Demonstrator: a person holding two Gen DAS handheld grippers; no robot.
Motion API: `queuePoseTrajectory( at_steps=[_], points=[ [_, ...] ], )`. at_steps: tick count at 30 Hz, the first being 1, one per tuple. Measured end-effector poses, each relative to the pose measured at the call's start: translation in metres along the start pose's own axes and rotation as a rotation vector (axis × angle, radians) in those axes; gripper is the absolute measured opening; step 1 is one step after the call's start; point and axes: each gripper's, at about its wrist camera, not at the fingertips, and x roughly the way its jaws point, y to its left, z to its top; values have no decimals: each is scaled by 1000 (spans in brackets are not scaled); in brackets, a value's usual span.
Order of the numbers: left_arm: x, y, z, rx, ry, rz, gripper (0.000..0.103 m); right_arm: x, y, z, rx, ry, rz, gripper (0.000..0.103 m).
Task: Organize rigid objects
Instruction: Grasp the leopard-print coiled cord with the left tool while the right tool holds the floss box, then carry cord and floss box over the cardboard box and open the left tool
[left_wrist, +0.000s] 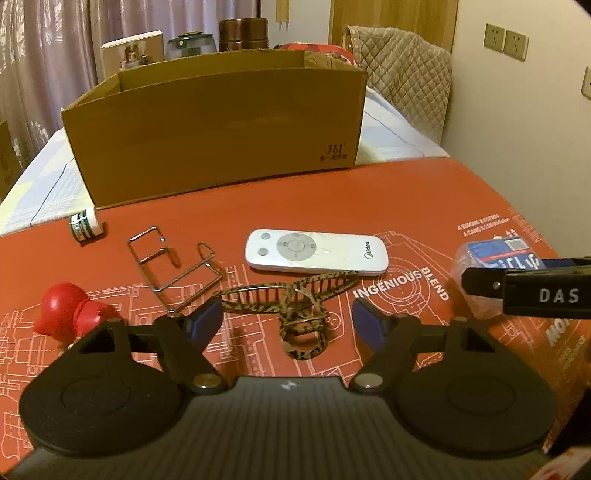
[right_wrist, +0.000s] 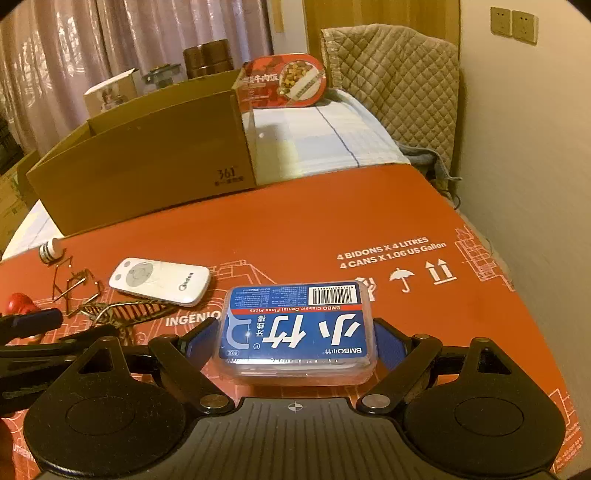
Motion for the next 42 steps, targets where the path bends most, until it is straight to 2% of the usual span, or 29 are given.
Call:
queuePoseTrajectory(
  at_steps=[8, 10, 14, 17, 25, 32, 42],
  points=[
    [12, -6, -3, -27, 8, 32, 52, 2, -2, -1, 8, 7, 6, 84],
    [13, -7, -3, -32, 6, 38, 41, 2, -3, -2, 9, 8, 7, 84],
    [16, -7, -3, -31, 13, 34, 37, 3, -2, -2, 6, 13, 10, 84],
    [17, -8, -2, -33, 22, 26, 26, 4, 0, -2, 2, 14, 13, 84],
    [12, -7, -1, -25, 37, 8, 26, 1, 4, -2, -9, 15, 19, 84],
    [-10, -1, 0, -18, 35, 3, 25, -7, 11, 2, -17, 3, 33, 84],
    [-45, 23, 19, -49, -28, 32, 25, -24, 27, 14, -38, -41, 69, 84]
  ],
)
